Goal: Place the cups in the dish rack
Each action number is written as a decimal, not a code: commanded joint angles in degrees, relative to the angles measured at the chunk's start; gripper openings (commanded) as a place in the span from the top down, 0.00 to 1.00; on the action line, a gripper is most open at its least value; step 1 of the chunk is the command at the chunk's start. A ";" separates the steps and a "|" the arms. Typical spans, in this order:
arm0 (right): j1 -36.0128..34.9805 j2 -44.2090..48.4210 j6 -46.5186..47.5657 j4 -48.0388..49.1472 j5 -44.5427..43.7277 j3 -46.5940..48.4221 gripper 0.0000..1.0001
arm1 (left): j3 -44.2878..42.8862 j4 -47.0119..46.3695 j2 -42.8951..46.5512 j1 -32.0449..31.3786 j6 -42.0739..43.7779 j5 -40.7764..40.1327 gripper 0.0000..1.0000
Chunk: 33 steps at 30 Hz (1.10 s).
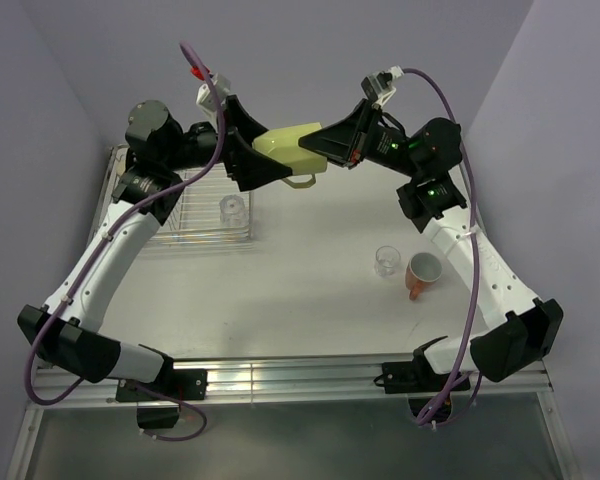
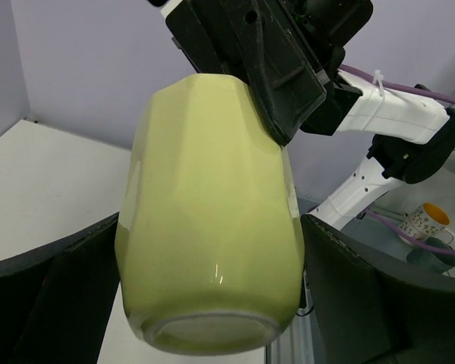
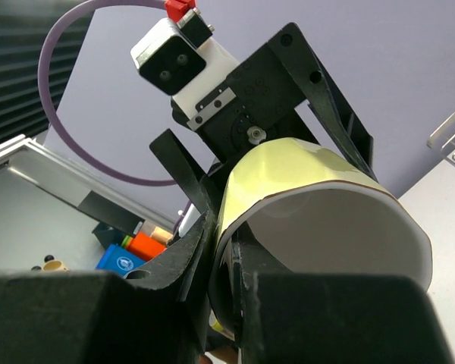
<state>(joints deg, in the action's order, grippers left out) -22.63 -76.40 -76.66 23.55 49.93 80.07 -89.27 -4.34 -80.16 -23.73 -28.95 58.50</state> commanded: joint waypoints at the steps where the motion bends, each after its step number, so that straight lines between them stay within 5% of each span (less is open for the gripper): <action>1: -0.66 0.20 -1.64 8.34 -2.82 0.70 1.00 | -2.40 1.18 -0.44 -1.58 2.93 -2.07 0.02; 8: -0.92 0.20 -2.44 9.93 -3.35 -0.97 1.00 | -0.55 -0.93 -0.08 -2.03 2.32 -4.27 0.17; 12: -1.36 0.02 -2.00 10.11 -3.70 -1.76 1.00 | 0.24 -2.16 0.62 -2.11 2.06 -4.54 0.52; 13: -1.45 -0.15 -2.00 10.20 -3.70 -1.94 1.00 | 0.24 -2.43 0.79 -2.11 2.14 -4.45 0.73; 15: -1.62 -0.24 -1.82 10.72 -3.88 -2.37 1.00 | -0.89 -1.47 0.71 -2.11 2.58 -4.53 0.97; 16: -1.62 -0.33 -1.48 10.64 -3.88 -2.55 1.00 | -1.34 0.19 0.53 -2.11 3.45 -4.62 1.00; 20: -1.63 -0.15 -0.07 9.85 -4.49 -3.43 0.98 | -1.69 1.52 1.14 -2.11 5.22 -3.92 1.00; 26: -1.63 1.25 4.50 4.67 -6.34 -3.17 0.71 | -1.08 1.96 2.55 -2.03 6.80 -4.36 1.00; 33: -0.84 2.31 5.99 2.04 -6.86 -3.70 0.59 | -2.04 3.37 2.99 -0.71 7.24 -4.63 1.00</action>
<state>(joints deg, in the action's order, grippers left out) -23.68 -76.84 -73.03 25.69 44.91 76.36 -89.06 2.28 -80.73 -25.02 -23.00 54.04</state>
